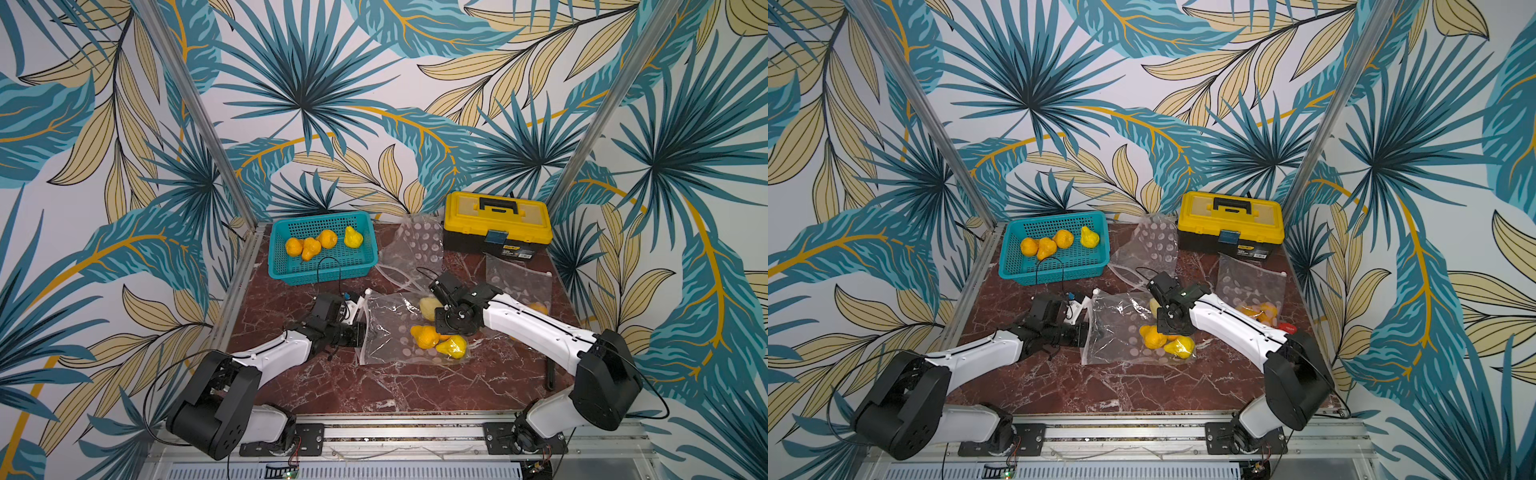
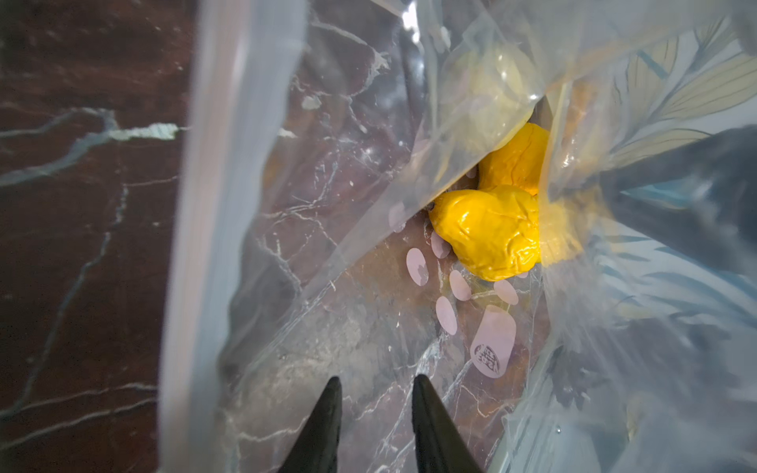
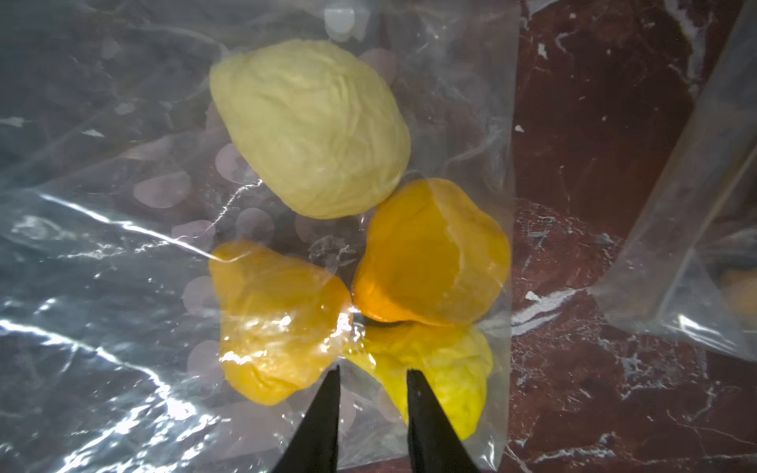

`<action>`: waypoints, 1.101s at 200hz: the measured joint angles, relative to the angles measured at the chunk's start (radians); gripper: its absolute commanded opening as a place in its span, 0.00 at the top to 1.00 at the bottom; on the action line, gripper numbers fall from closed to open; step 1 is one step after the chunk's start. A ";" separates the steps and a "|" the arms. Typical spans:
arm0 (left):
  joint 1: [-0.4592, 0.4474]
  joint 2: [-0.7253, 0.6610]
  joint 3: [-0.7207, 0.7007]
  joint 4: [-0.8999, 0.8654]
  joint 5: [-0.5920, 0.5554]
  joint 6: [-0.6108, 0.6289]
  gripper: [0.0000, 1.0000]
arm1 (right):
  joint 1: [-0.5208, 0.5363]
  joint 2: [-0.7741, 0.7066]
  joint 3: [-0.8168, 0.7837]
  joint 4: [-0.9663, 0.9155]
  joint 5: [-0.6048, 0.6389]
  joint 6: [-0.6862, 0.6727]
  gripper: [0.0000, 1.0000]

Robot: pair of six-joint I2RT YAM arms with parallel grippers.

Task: Open the zip-top bag and take out the pear
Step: Adjust the zipper food storage bag at the center of the board.

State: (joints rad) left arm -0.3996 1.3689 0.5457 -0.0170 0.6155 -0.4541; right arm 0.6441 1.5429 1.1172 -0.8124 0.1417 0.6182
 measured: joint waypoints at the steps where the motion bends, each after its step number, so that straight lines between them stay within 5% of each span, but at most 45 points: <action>1: 0.000 0.000 0.000 0.000 0.000 0.000 0.65 | 0.000 0.003 0.000 0.003 -0.003 0.001 0.70; 111: -0.046 0.077 0.064 0.006 0.080 -0.006 0.44 | -0.003 0.212 -0.025 0.417 -0.352 0.068 0.72; 178: -0.064 0.077 0.069 0.010 0.034 -0.029 0.40 | -0.002 0.039 -0.005 0.167 -0.198 0.055 0.71; 220: -0.064 0.125 0.071 0.013 0.018 -0.043 0.36 | 0.003 0.020 -0.050 0.128 -0.293 0.054 0.71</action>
State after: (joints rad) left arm -0.4633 1.4937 0.6167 -0.0040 0.6334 -0.4976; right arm 0.6468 1.5631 1.0668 -0.6846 -0.1516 0.6720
